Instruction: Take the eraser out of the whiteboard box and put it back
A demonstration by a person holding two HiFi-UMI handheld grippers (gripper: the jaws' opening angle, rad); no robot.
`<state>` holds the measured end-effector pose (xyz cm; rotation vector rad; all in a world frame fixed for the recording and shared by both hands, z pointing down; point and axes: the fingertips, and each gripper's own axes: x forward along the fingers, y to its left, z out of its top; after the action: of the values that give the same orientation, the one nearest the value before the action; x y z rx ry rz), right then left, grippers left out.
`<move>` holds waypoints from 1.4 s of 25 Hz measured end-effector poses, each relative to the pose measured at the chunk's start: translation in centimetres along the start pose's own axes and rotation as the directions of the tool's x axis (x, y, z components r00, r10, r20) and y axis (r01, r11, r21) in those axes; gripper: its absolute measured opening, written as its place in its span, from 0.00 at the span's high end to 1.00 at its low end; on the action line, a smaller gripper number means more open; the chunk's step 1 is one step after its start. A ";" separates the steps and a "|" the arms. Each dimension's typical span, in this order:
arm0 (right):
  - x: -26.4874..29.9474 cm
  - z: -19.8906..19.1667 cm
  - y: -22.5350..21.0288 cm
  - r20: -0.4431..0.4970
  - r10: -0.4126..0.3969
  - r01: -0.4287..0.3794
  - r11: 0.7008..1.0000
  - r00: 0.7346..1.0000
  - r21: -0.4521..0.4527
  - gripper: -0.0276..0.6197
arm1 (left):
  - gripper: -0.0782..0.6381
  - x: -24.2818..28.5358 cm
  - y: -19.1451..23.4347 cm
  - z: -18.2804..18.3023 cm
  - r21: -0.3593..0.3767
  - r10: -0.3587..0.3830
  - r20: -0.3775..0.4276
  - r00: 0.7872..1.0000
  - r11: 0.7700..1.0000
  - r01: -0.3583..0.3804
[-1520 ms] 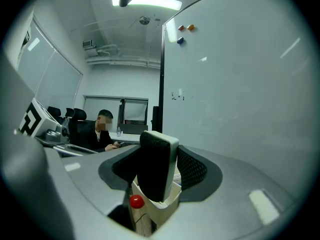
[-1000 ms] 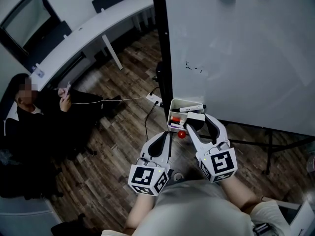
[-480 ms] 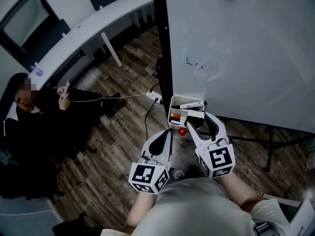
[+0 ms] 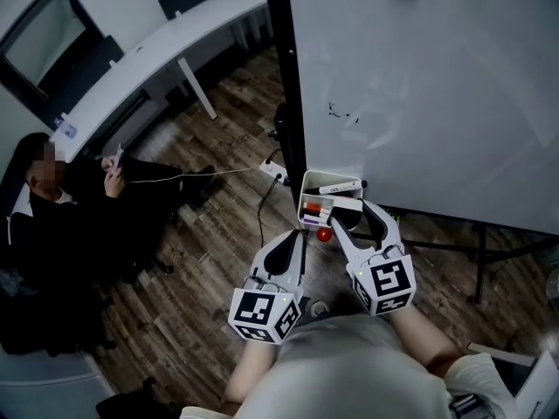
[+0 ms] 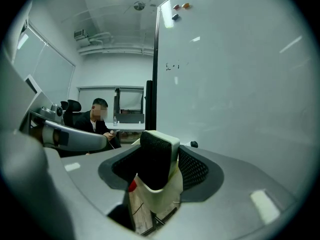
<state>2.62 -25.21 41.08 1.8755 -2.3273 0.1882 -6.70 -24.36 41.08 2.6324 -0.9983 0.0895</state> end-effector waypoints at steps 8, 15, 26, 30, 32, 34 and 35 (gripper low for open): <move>0.0 -0.1 0.3 0.003 0.031 -0.031 0.999 1.000 0.014 0.58 | 0.88 0.2 -0.3 0.1 0.004 -0.001 0.000 1.000 1.000 0.001; -0.8 0.4 0.2 0.015 0.030 -0.030 0.999 0.999 0.011 0.53 | 0.88 -0.2 -0.9 0.3 0.005 0.006 0.009 1.000 1.000 -0.006; -2.7 1.2 0.3 0.039 0.042 -0.042 0.999 0.998 0.001 0.53 | 0.88 -0.7 -2.3 0.3 0.019 0.005 0.018 1.000 1.000 -0.005; -3.9 1.9 0.5 0.060 0.053 -0.054 0.999 0.997 0.004 0.54 | 0.88 -1.0 -3.1 0.2 0.024 0.007 0.021 1.000 1.000 -0.008; -4.7 2.3 0.6 0.073 0.060 -0.061 0.998 0.995 0.006 0.57 | 0.88 -1.1 -3.6 0.2 0.027 0.008 0.023 1.000 1.000 -0.008; -5.5 2.6 0.7 0.087 0.069 -0.069 0.998 0.994 0.006 0.62 | 0.89 -1.3 -4.2 0.1 0.030 0.008 0.024 1.000 1.000 -0.009; -5.9 2.7 0.6 0.094 0.072 -0.072 0.997 0.993 0.005 0.66 | 0.88 -1.4 -4.5 0.0 0.030 0.009 0.025 1.000 0.999 -0.010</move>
<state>3.14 -19.92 37.25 1.8433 -2.4610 0.1206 -4.75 -20.29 39.58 2.6626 -1.0252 0.0749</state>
